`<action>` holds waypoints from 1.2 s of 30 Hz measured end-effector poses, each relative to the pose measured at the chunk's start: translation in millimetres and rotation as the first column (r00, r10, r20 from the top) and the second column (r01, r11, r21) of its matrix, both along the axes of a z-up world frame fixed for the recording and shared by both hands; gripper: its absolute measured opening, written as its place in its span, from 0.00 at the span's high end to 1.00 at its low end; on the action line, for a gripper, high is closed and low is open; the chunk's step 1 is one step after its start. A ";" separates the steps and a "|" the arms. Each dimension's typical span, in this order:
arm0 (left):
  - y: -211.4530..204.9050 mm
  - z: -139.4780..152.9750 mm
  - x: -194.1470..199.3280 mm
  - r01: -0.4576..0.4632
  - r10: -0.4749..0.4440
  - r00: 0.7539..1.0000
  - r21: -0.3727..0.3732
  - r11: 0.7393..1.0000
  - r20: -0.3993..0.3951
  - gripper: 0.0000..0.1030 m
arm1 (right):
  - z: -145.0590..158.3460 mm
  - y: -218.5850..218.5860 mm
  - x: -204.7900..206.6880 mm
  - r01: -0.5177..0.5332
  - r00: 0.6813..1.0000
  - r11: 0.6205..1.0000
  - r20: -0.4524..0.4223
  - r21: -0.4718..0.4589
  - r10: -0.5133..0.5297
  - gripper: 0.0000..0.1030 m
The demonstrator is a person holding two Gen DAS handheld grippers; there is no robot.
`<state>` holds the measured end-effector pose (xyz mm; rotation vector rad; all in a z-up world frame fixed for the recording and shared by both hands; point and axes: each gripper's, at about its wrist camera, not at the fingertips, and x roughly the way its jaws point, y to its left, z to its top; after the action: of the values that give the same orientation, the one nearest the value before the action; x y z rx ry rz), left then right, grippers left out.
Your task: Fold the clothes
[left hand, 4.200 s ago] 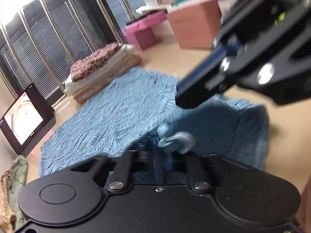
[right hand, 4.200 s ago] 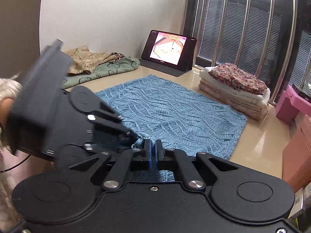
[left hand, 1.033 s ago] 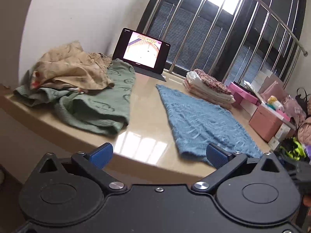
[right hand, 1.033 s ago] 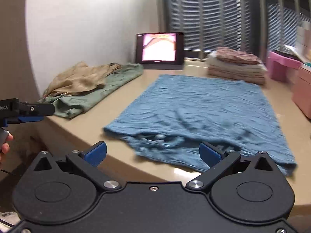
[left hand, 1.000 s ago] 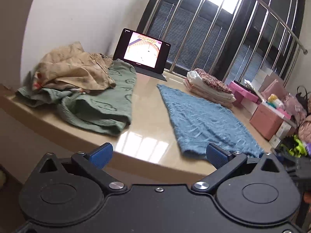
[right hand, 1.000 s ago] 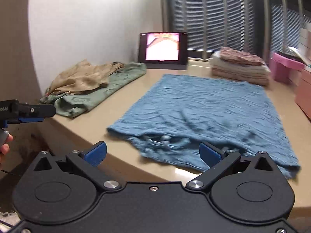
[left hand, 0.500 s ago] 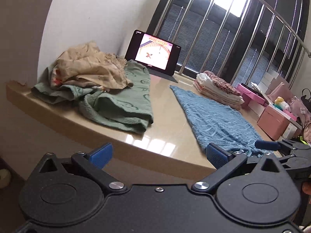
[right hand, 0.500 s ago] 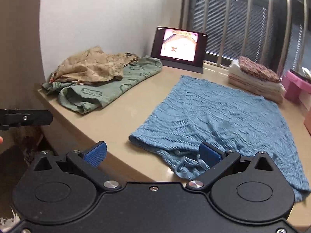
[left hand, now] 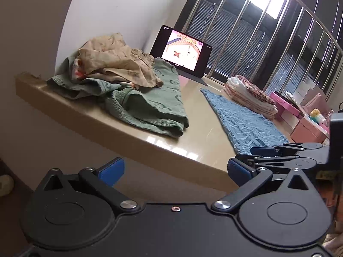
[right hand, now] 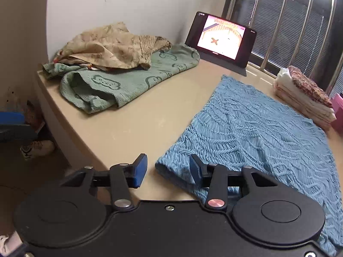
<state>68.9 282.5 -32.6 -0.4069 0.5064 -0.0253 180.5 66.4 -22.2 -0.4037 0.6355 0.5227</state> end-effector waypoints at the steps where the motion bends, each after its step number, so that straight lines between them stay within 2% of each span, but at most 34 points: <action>1: 0.7 -0.6 0.5 0.000 0.000 1.000 -0.001 1.000 -0.003 0.00 | -1.5 2.1 1.5 0.005 1.000 1.000 0.005 -0.008 -0.005 0.56; 4: 1.8 -3.0 4.0 0.006 -0.006 1.000 -0.002 1.000 -0.011 0.00 | -1.7 2.4 8.3 0.031 0.999 1.000 -0.018 0.003 -0.031 0.56; 8: -0.1 -6.6 11.1 0.025 -0.026 0.999 -0.006 1.000 -0.019 0.00 | -2.1 -14.6 25.2 0.089 0.986 0.989 -0.148 0.116 -0.072 0.55; 13: -5.4 -10.5 18.0 0.049 -0.049 0.998 -0.010 0.999 -0.027 0.00 | -4.2 -17.6 24.2 0.083 0.988 0.989 -0.143 0.122 -0.066 0.55; 16: -6.5 -12.5 18.2 0.053 -0.054 0.998 -0.023 0.998 -0.030 0.00 | -2.5 -19.8 27.0 0.080 0.987 0.990 -0.146 0.117 -0.062 0.64; 17: -6.7 -13.0 17.7 0.053 -0.054 0.998 -0.025 0.998 -0.033 0.00 | -1.5 -21.0 28.7 0.081 0.987 0.990 -0.148 0.115 -0.063 0.74; 19: -7.7 -14.0 17.3 0.053 -0.054 0.997 -0.023 0.998 -0.046 0.00 | -0.3 -23.7 32.1 0.081 0.987 0.991 -0.147 0.107 -0.065 0.85; 25: -15.0 -10.5 28.3 0.096 -0.098 0.993 -0.036 0.995 -0.066 0.00 | 0.7 -32.2 36.3 0.055 0.987 0.990 -0.159 0.133 -0.034 0.88; 28: -21.9 -9.7 39.6 0.128 -0.134 0.989 -0.083 0.988 -0.070 0.00 | -0.7 -35.8 35.9 0.046 0.988 0.987 -0.156 0.153 -0.022 0.88; 32: -23.3 -6.4 54.7 0.178 -0.189 0.981 -0.234 0.956 -0.029 0.00 | -0.1 -40.2 36.5 0.028 0.986 0.985 -0.169 0.172 0.001 0.88; 34: -25.2 3.3 64.7 0.191 -0.200 0.980 -0.253 0.948 -0.008 0.00 | 1.1 -44.3 38.8 0.027 0.983 0.981 -0.184 0.193 0.009 0.89; 36: -29.8 12.4 80.4 0.228 -0.241 0.970 -0.246 0.942 -0.023 0.00 | 2.8 -48.7 41.2 0.032 0.981 0.975 -0.195 0.222 0.013 0.90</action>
<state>149.3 252.7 -20.2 -0.5850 0.6046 -0.3103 221.6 17.7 -19.4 -0.1362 0.7585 0.6230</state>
